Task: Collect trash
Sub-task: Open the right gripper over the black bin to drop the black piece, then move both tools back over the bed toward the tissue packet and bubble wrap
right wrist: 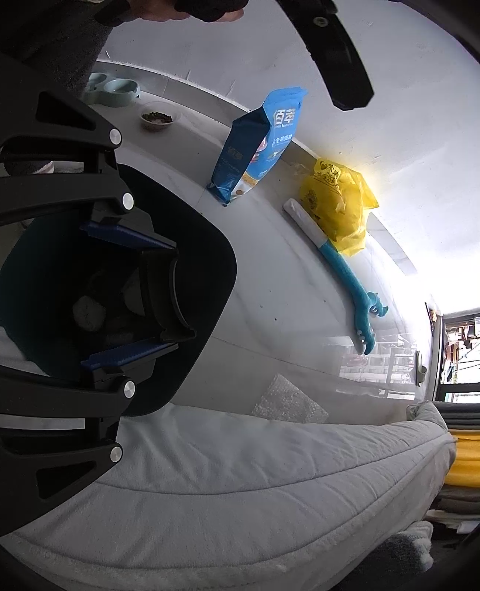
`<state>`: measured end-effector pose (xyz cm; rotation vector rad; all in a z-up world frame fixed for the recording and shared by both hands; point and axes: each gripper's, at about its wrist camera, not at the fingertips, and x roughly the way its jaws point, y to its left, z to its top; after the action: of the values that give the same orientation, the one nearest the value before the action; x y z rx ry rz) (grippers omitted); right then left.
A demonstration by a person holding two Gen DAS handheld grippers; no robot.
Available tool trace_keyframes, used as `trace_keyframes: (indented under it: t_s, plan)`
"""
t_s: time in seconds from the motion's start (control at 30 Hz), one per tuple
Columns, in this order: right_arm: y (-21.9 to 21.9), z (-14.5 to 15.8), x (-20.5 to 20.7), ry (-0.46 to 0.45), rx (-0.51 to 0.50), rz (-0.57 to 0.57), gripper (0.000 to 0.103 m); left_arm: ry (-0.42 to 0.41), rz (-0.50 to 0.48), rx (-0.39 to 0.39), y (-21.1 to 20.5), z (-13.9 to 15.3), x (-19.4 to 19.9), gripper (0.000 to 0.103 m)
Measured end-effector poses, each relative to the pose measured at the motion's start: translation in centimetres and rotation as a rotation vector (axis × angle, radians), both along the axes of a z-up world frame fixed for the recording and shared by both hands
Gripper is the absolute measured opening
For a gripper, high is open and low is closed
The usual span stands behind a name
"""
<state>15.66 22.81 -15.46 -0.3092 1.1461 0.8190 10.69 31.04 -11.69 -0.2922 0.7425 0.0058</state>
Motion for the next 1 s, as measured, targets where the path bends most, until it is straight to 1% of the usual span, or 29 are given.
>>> trace_keyframes:
  t_s: [0.23, 0.27, 0.3, 0.33, 0.37, 0.5, 0.7, 0.83, 1.0]
  plan:
    - [-0.7, 0.6, -0.4, 0.003, 0.014, 0.017, 0.048, -0.07, 0.008, 0.021, -1.1, 2.2, -0.1, 0.074]
    - [-0.6, 0.7, -0.6, 0.009, 0.013, 0.024, 0.05, -0.079, 0.007, 0.021, -1.2, 2.4, -0.1, 0.074]
    - [-0.7, 0.7, -0.7, 0.018, 0.012, 0.033, 0.054, -0.093, 0.007, 0.023, -1.5, 2.8, -0.1, 0.074]
    - [-0.7, 0.7, -0.8, 0.024, 0.011, 0.038, 0.058, -0.102, 0.008, 0.023, -1.7, 3.1, -0.2, 0.075]
    - [-1.0, 0.9, -0.9, 0.02, 0.014, 0.034, 0.065, -0.113, 0.007, 0.024, -1.9, 3.5, -0.2, 0.076]
    - [-2.0, 1.7, -1.0, 0.016, 0.043, 0.026, 0.069, -0.147, 0.007, 0.032, -2.9, 4.6, -0.2, 0.079]
    - [-4.0, 4.2, -1.0, -0.026, 0.096, 0.022, 0.071, -0.192, 0.002, 0.045, -5.1, 6.3, 0.0, 0.08]
    - [-6.2, 6.1, -0.9, -0.071, 0.137, 0.003, 0.071, -0.213, -0.014, 0.054, -7.0, 7.1, 0.5, 0.081]
    - [-9.6, 8.1, -0.3, -0.121, 0.178, -0.045, 0.073, -0.223, -0.034, 0.031, -9.6, 8.0, 1.5, 0.081]
